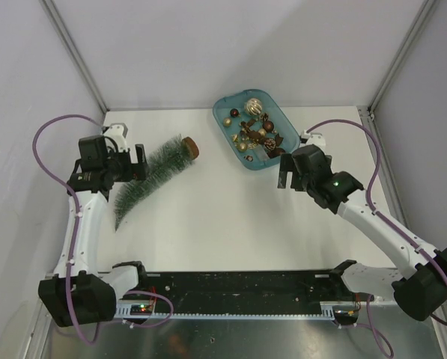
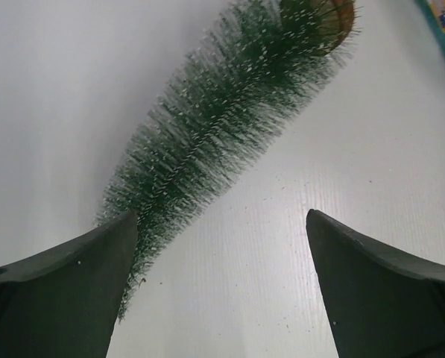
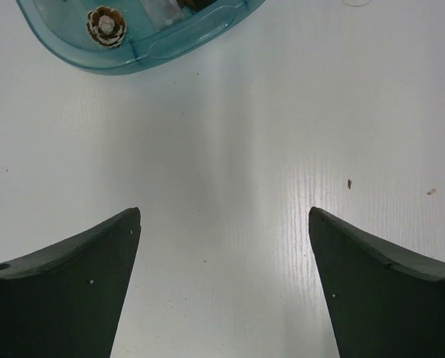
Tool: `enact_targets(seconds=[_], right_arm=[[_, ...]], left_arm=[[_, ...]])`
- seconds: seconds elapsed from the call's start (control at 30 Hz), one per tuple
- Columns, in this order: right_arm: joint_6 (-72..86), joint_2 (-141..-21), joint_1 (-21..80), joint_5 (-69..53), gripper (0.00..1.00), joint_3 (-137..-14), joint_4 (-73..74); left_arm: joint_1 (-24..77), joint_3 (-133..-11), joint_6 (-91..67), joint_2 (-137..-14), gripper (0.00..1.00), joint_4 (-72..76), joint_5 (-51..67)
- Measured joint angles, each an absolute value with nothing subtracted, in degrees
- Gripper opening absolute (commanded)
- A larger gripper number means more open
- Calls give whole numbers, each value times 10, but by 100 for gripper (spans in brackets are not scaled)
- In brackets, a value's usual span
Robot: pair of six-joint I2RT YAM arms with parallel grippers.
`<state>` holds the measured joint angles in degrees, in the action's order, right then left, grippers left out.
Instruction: Decorate the small christmas tree
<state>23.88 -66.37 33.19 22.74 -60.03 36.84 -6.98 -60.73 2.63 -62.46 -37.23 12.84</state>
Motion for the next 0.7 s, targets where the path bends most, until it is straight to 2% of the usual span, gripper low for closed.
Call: enact_targets(seconds=[0.47,0.7], right_arm=[[237,-664,383,238,99,-600,380],[241,-664,410,248,97,-600,379]], left_arm=[[-164,-483,86,-647,100,-345,125],[-169,-415,131,-647,100,-304,111]])
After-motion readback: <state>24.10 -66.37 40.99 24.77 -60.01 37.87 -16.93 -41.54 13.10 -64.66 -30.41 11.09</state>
